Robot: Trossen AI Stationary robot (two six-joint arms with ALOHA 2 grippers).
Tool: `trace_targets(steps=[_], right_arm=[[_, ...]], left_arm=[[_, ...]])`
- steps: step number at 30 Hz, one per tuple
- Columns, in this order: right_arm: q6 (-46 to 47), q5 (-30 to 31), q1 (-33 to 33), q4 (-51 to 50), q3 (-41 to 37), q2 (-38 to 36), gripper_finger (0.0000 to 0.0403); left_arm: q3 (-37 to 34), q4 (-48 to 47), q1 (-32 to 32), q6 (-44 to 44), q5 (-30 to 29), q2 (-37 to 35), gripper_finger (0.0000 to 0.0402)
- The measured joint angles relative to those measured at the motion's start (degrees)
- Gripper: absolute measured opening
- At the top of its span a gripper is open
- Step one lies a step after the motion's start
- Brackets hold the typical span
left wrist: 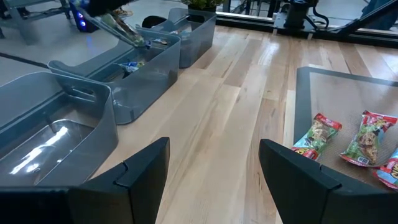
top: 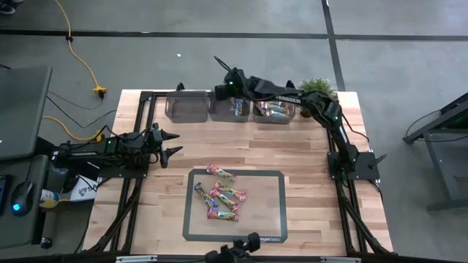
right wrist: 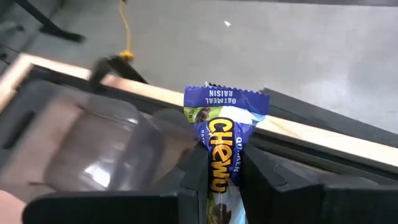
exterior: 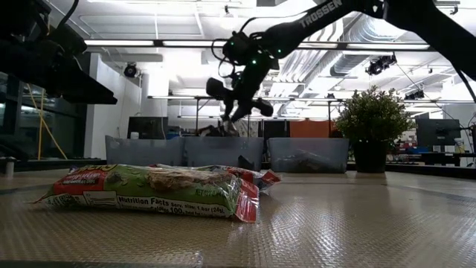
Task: Pick and place Granola Bars by type
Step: Put the blue granola bar into the middle black bin
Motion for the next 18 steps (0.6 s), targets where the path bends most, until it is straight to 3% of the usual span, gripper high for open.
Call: trace_targets(steps=[18], right_arm=[[-5.72, -4.99, -1.66, -14.01, 0.00, 0.00, 0.0059]], left_arm=[[0.01, 0.00, 0.00, 0.00, 0.00, 0.00, 0.0243]])
